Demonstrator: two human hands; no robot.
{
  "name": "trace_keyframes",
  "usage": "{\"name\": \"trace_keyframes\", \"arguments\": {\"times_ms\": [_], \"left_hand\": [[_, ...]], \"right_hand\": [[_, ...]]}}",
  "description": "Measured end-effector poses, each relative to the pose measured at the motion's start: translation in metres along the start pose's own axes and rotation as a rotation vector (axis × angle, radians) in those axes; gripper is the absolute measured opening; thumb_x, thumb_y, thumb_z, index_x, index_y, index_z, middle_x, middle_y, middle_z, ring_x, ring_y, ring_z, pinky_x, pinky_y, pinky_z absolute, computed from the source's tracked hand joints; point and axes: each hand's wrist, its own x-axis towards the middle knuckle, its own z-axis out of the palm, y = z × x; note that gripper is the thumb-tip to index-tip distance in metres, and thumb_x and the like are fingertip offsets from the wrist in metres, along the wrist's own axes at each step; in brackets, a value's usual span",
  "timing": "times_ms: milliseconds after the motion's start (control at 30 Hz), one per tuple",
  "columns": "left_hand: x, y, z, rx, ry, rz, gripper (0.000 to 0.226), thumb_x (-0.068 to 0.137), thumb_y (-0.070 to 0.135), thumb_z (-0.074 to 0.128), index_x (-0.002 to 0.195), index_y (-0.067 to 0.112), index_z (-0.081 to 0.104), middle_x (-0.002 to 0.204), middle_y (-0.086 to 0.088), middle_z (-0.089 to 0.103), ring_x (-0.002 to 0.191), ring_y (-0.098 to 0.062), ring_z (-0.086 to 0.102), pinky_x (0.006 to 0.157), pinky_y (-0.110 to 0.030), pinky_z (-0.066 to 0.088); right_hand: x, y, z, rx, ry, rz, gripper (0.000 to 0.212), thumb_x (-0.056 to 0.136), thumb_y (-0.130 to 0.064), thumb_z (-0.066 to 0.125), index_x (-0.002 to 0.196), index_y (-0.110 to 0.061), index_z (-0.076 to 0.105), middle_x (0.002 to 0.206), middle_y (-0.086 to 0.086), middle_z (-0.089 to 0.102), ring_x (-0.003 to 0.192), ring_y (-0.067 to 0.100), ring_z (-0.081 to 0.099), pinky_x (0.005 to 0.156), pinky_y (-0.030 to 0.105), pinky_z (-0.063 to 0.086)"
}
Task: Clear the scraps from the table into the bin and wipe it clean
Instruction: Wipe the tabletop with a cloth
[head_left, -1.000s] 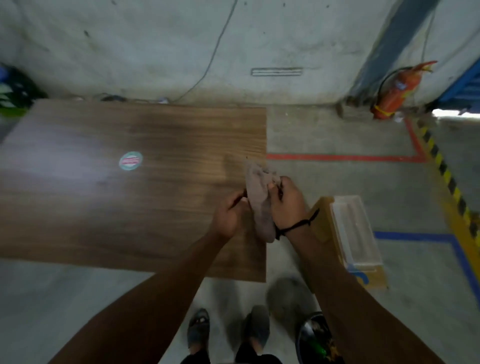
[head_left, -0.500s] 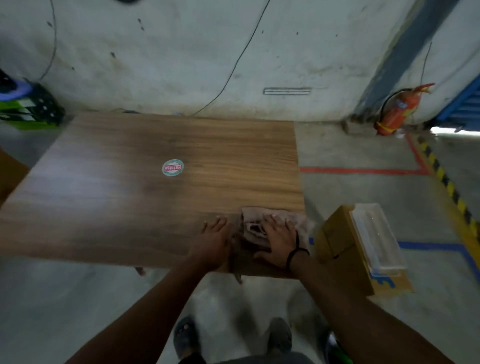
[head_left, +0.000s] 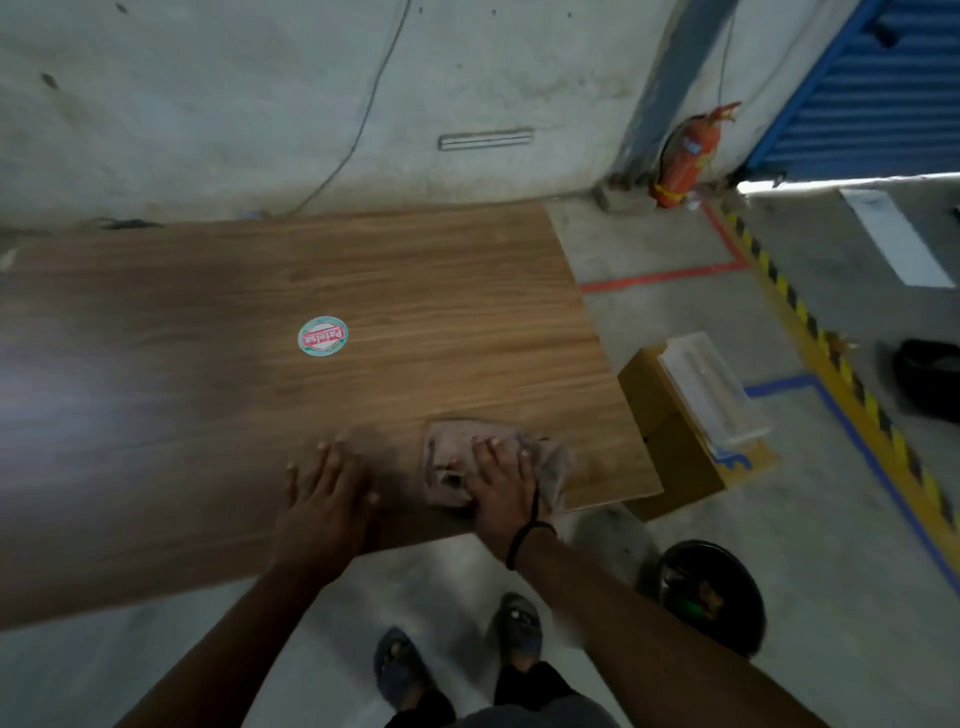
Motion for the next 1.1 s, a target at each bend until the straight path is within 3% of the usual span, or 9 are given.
{"name": "trace_keyframes", "arguments": {"times_ms": [100,200,267,467,567,700,867,967,1100], "left_hand": [[0.015,-0.013,0.000,0.013,-0.014,-0.034,0.074,0.090,0.063,0.013,0.139,0.015,0.042,0.153,-0.011,0.031,0.143,-0.030,0.022,0.113,-0.053,0.011],[0.024,-0.015,0.004,0.013,-0.046,-0.020,0.083,0.088,0.067,0.005,0.143,0.014,0.037,0.155,-0.009,0.026,0.145,-0.028,0.018,0.115,-0.054,0.010],[0.025,-0.011,0.011,0.017,-0.060,0.004,0.085,0.088,0.068,0.003,0.145,0.014,0.035,0.155,-0.009,0.026,0.145,-0.026,0.020,0.114,-0.054,0.015],[0.024,-0.009,0.019,0.047,-0.022,0.024,0.069,0.090,0.055,0.024,0.143,0.013,0.038,0.153,-0.010,0.031,0.143,-0.028,0.024,0.113,-0.054,0.016],[0.024,-0.011,0.021,0.048,0.011,0.041,0.068,0.091,0.054,0.024,0.143,0.012,0.038,0.153,-0.011,0.031,0.143,-0.028,0.023,0.114,-0.053,0.015],[0.025,-0.012,0.026,0.043,0.032,0.045,0.069,0.090,0.056,0.023,0.145,0.016,0.034,0.156,-0.008,0.027,0.145,-0.025,0.018,0.115,-0.050,0.010],[0.026,-0.012,0.025,0.049,0.052,0.049,0.069,0.090,0.056,0.023,0.144,0.015,0.036,0.155,-0.008,0.028,0.144,-0.025,0.021,0.115,-0.050,0.012],[0.025,-0.013,0.023,0.038,0.052,0.039,0.072,0.090,0.058,0.019,0.145,0.014,0.035,0.155,-0.008,0.027,0.144,-0.025,0.020,0.115,-0.050,0.013],[0.024,-0.011,0.020,0.039,0.035,0.047,0.071,0.091,0.057,0.019,0.146,0.014,0.033,0.156,-0.008,0.026,0.144,-0.025,0.019,0.115,-0.052,0.014]], "right_hand": [[0.000,-0.008,-0.008,0.051,0.046,-0.042,0.060,0.093,-0.017,0.036,0.150,-0.029,0.020,0.161,0.001,0.005,0.148,0.025,0.002,0.116,0.050,-0.005],[-0.002,0.018,-0.044,0.191,0.202,0.154,0.064,0.093,-0.006,0.037,0.150,-0.029,0.020,0.160,-0.006,0.006,0.148,0.018,0.004,0.116,0.044,0.000],[-0.004,0.059,-0.057,0.239,0.296,0.297,0.069,0.090,-0.002,0.038,0.149,-0.034,0.020,0.160,-0.009,0.009,0.147,0.021,0.006,0.115,0.050,0.003],[-0.021,0.125,-0.023,0.021,0.172,0.520,0.054,0.090,-0.031,0.031,0.143,-0.037,0.033,0.160,0.005,0.010,0.146,0.034,-0.001,0.116,0.059,0.000],[-0.021,0.097,0.000,0.011,0.148,0.582,0.055,0.085,-0.029,0.048,0.139,-0.032,0.041,0.159,0.013,0.014,0.146,0.038,0.004,0.114,0.060,-0.003],[-0.013,0.026,0.024,0.068,0.280,0.500,0.051,0.077,-0.031,0.046,0.127,-0.028,0.055,0.144,0.020,0.043,0.135,0.045,0.034,0.110,0.066,0.015],[-0.008,-0.044,0.023,0.104,0.250,0.113,0.053,0.079,-0.026,0.039,0.130,-0.035,0.048,0.142,0.014,0.048,0.133,0.041,0.041,0.103,0.070,0.023],[-0.005,-0.022,0.002,0.119,0.321,0.225,0.055,0.077,-0.023,0.034,0.129,-0.030,0.051,0.139,0.010,0.052,0.130,0.037,0.046,0.097,0.072,0.032],[0.010,0.068,-0.023,0.072,0.300,0.572,0.053,0.091,-0.025,0.034,0.143,-0.034,0.032,0.159,0.000,0.014,0.147,0.031,0.002,0.110,0.065,-0.008]]}}
